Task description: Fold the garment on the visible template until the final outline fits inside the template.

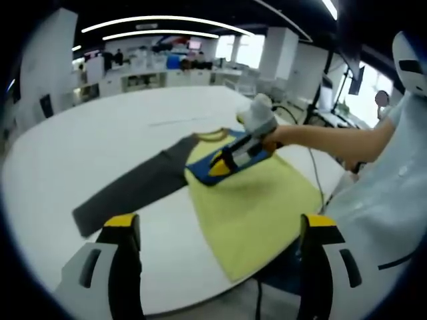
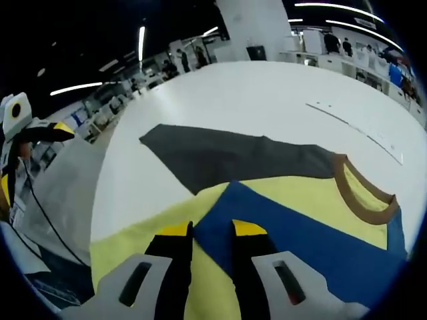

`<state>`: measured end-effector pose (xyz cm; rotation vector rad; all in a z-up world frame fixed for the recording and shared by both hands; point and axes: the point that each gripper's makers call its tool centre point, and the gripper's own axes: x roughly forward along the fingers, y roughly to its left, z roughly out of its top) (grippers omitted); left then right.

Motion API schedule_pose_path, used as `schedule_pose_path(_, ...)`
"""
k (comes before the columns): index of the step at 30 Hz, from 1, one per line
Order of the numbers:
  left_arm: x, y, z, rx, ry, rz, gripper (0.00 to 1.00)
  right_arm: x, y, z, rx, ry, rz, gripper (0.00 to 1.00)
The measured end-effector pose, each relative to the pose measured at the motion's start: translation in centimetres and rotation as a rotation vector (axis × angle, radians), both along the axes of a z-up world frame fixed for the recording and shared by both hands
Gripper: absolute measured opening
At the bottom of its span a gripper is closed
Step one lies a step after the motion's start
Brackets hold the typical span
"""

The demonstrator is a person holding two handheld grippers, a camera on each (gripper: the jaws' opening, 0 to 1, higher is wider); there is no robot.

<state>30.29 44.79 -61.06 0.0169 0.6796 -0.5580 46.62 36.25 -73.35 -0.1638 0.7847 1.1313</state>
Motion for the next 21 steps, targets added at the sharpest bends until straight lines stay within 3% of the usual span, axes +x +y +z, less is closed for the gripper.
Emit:
schedule_pose_path(2,0.0,-0.1,0.0,-0.001,-0.002,-0.003,0.96,0.0,0.0,0.4,0.027,0.021,-0.018,0.28)
schedule_pose_path(21,0.0,-0.3,0.0,0.0,-0.003,-0.008,0.96,-1.3,-1.4,3.0,0.018,-0.103,-0.014,0.73)
